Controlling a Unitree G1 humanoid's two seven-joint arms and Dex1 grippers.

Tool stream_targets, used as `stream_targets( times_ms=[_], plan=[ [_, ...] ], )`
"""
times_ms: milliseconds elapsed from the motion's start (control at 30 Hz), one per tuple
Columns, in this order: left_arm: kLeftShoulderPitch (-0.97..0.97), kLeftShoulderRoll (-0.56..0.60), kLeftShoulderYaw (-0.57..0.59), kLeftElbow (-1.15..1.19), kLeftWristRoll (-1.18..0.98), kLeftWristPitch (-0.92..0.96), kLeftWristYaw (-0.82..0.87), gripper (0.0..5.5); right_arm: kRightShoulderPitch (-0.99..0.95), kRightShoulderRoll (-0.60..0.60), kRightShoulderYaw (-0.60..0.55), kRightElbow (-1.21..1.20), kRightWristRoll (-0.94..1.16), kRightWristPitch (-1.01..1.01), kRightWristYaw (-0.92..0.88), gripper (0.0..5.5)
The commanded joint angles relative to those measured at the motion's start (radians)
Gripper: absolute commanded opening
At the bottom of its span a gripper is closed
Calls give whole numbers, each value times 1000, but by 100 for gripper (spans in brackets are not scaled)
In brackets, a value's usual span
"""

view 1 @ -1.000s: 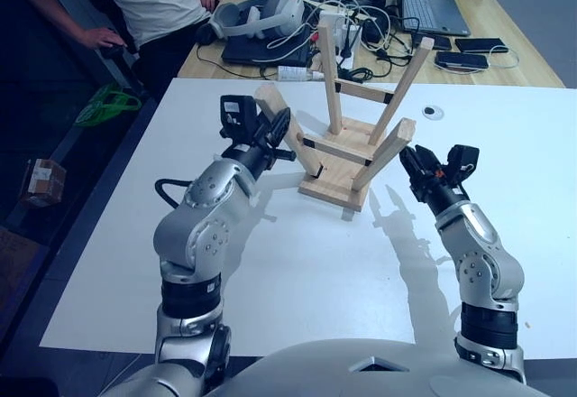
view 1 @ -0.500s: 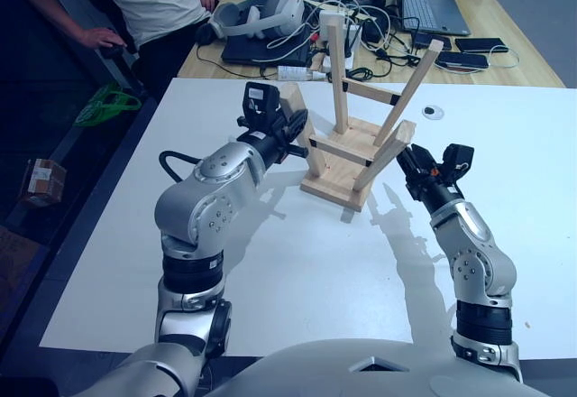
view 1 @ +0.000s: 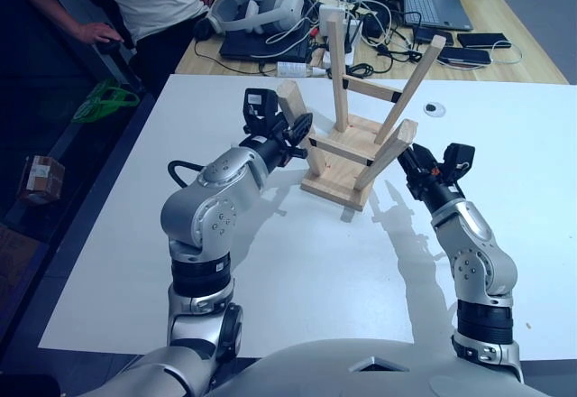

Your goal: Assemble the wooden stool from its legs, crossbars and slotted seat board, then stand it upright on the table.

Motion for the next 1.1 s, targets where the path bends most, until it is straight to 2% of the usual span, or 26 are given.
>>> stream_targets(
  times_ms=[33, 167, 333, 500, 633, 767, 933, 1000, 1033, 1100],
  plan=[
    [-11, -6, 20, -61, -68, 51, -34, 188, -3, -10, -6, -2, -19, 5, -22, 203],
    [-51, -31, 135, -83, -179, 104, -26, 188, 9, -16, -3, -16, -46, 33, -59, 203],
    [-61, -33, 171, -105, -247, 157, -13, 188, 28, -18, -11, -62, -72, 74, -119, 203],
    [-98, -45, 287, -115, -353, 169, 29, 188, 65, -7, -20, -134, -105, 148, -208, 203],
    [-73, 0, 229, -144, -327, 163, 40, 188, 66, 5, -17, -145, -115, 165, -226, 203],
    [-59, 42, 194, -155, -277, 93, 25, 249, 71, 5, -20, -154, -114, 173, -226, 203],
    [-151, 74, 312, -96, -276, -22, 57, 337, 95, 6, -14, -175, -116, 188, -225, 203],
    [-163, 88, 354, -46, -235, -63, 106, 337, 109, 5, -9, -187, -116, 195, -224, 203],
    [-146, 114, 339, -12, -174, -66, 138, 337, 117, 3, -6, -194, -116, 200, -223, 203],
    [-60, 257, 143, 32, 29, -56, 152, 337, 137, -6, -3, -219, -118, 213, -221, 203]
  ],
)
